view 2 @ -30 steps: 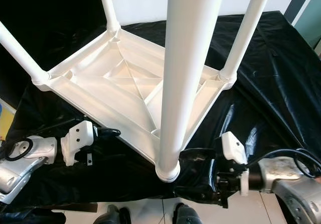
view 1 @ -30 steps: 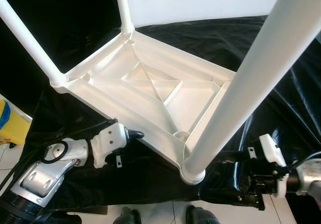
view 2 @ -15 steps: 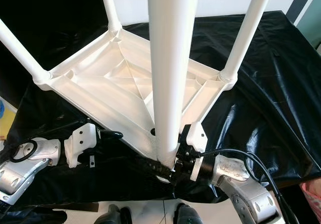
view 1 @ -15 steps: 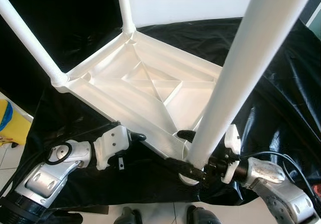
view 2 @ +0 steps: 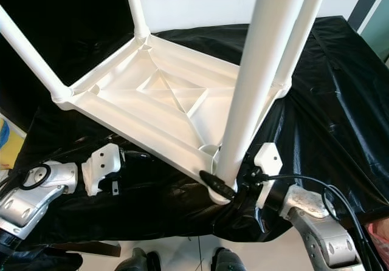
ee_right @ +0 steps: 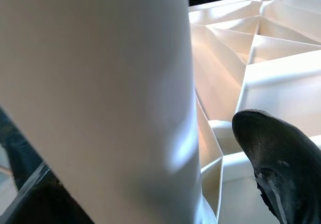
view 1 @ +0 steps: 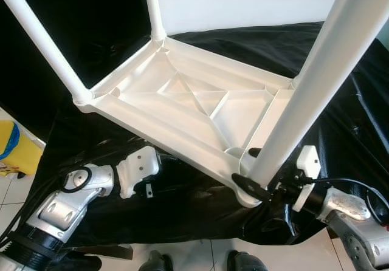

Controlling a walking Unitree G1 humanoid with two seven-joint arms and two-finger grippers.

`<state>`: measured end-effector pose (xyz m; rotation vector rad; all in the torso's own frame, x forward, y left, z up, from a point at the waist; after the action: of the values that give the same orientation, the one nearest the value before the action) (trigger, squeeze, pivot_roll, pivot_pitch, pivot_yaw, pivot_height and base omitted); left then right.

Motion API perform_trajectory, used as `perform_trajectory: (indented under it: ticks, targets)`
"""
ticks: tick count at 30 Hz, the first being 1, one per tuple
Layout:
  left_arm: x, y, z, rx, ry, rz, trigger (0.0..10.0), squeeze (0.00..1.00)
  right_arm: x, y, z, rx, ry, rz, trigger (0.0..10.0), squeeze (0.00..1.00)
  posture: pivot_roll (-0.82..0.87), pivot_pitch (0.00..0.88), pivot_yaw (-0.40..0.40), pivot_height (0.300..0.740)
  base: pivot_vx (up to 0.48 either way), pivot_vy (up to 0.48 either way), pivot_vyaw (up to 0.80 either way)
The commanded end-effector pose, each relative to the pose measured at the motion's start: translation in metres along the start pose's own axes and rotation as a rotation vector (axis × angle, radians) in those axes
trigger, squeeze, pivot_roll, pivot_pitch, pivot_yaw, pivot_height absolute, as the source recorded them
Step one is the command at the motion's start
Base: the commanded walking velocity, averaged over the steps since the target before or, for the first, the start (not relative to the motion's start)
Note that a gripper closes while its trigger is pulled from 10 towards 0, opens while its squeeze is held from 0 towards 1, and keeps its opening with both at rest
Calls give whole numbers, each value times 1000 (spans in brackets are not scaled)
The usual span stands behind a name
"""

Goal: Building children table

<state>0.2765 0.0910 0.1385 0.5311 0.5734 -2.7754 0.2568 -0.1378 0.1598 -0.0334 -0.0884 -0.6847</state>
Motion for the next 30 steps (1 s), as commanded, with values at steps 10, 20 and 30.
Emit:
perform_trajectory:
  ticks: [10,20,30]
  targets:
    - [-2,5,14,80,-28,-7,10000,0,58,-23,-15,-34,-35,-265,9569,0,-138,168,95,740,0,0,0]
    - [-9,23,55,259,-96,96,10000,0,66,-2,-11,23,-25,-379,0,0,-113,163,59,740,0,0,0]
    - [-17,34,62,304,-160,209,10000,0,62,1,-14,35,-10,-585,0,0,-123,151,49,740,0,0,0]
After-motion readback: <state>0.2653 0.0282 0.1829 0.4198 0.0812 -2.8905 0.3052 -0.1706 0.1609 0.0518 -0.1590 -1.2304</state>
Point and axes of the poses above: a point about 5 cm out from each wrist's last joint towards the gripper, its own y axis pointing out of the wrist towards the gripper, its own z axis along the axis of the wrist's last joint, x = y × z, the point moved 5 cm from there along y, pointing out of the wrist towards the gripper, and after that the axes turned 2 degrees about y, right-handed, at the moved point
